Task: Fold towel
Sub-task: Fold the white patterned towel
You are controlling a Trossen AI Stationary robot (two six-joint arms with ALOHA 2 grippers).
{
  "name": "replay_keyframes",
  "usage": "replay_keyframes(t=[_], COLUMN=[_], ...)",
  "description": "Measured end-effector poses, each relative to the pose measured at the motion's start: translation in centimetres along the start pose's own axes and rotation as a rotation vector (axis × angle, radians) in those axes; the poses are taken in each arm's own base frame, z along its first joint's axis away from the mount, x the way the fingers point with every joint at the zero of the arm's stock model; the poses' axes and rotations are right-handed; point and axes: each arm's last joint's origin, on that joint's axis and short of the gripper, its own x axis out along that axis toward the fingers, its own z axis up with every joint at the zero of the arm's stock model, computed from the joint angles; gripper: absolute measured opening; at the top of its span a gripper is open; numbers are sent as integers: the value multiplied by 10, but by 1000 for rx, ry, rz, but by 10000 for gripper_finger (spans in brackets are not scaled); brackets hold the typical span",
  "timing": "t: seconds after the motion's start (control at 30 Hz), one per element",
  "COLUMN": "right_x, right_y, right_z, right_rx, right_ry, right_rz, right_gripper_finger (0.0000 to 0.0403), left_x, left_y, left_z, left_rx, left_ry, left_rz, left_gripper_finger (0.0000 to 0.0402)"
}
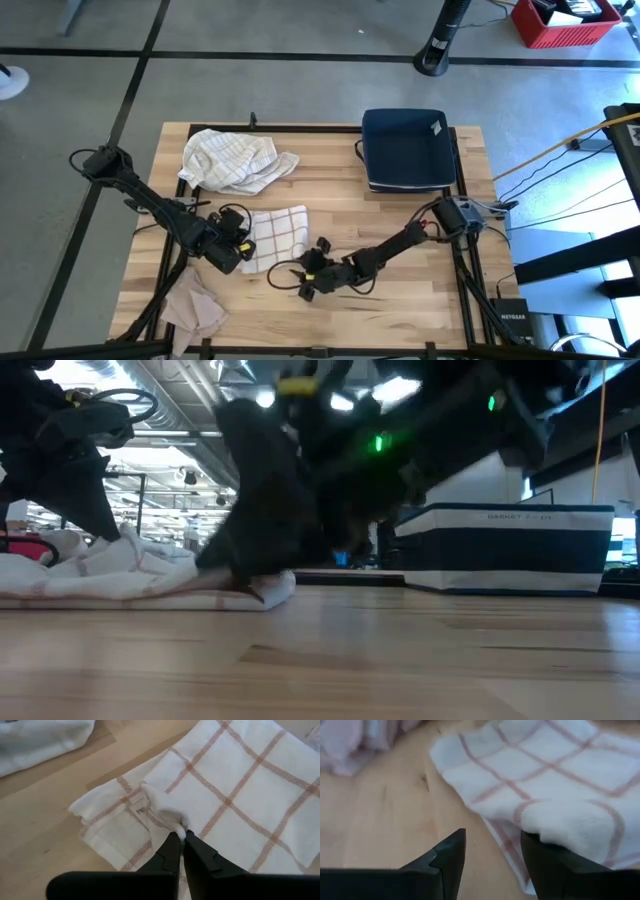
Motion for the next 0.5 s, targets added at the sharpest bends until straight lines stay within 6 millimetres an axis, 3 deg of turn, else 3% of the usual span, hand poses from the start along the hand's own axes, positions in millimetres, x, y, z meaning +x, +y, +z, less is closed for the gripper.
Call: replay_keyframes(t=[0.13, 0.5], right_x=[9, 2], right_y=[-9, -15], right_z=[-13, -23], right_rx=[-12, -109], right_ry=[73, 266], right_rz=[-35, -38], right_gripper_finger=[193, 193], left_x=[0, -2], left_y=[0, 11], left_z=[-1, -2], left_rx=[3, 36], left_ry=[3, -14], left_rz=[-1, 93], left_gripper_finger=[6, 6])
